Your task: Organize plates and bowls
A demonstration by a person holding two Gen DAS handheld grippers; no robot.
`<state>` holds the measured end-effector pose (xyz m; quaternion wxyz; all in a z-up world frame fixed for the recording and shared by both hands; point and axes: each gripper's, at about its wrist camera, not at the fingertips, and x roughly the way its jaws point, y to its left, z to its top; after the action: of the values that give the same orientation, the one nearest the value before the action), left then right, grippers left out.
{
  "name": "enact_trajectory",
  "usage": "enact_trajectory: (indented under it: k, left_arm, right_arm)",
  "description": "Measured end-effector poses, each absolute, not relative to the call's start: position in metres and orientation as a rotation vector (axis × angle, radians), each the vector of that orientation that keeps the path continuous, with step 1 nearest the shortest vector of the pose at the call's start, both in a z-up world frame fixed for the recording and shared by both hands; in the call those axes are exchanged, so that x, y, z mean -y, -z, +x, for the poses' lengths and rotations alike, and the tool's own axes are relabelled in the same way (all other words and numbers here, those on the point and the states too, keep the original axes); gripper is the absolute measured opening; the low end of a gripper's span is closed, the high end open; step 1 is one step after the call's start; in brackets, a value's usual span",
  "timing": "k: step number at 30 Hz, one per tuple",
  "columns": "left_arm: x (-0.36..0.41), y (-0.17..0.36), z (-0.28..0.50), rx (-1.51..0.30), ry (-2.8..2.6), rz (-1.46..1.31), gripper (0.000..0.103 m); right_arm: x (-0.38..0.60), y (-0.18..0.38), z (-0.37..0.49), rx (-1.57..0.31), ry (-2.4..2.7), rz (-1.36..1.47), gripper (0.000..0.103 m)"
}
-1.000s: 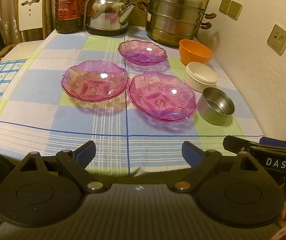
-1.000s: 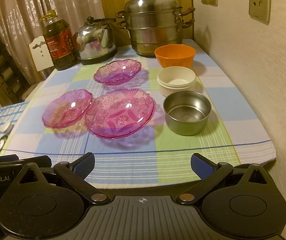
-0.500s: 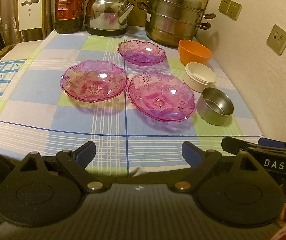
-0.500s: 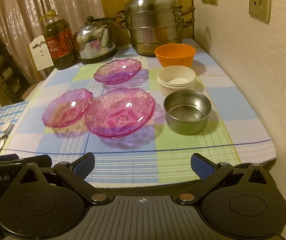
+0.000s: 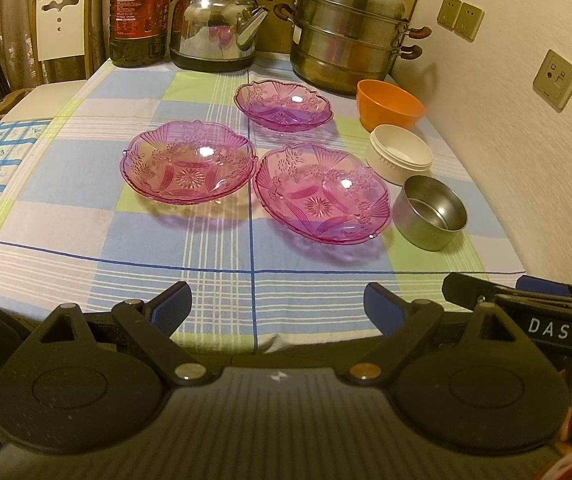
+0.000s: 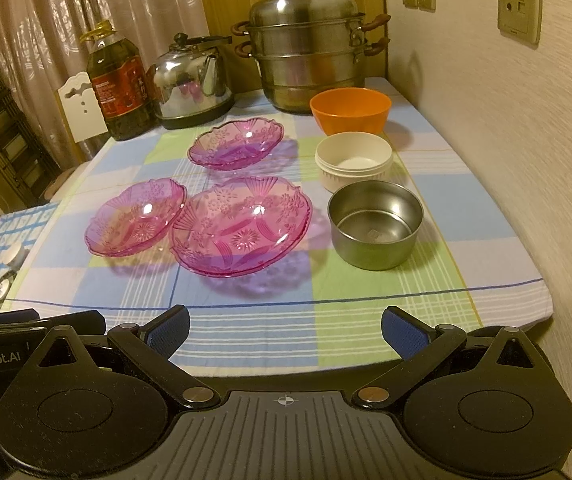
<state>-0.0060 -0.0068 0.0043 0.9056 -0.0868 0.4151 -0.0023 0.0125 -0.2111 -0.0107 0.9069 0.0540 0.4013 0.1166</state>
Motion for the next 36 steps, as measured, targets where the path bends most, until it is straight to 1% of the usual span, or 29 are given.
enact_trajectory:
  k: [36]
  left_arm:
    - [0.0081,-0.0061,-0.0055,-0.855,0.005,-0.184,0.092]
  right_arm:
    - [0.2102,0.0080,0.0128,-0.824,-0.238,0.120,0.102]
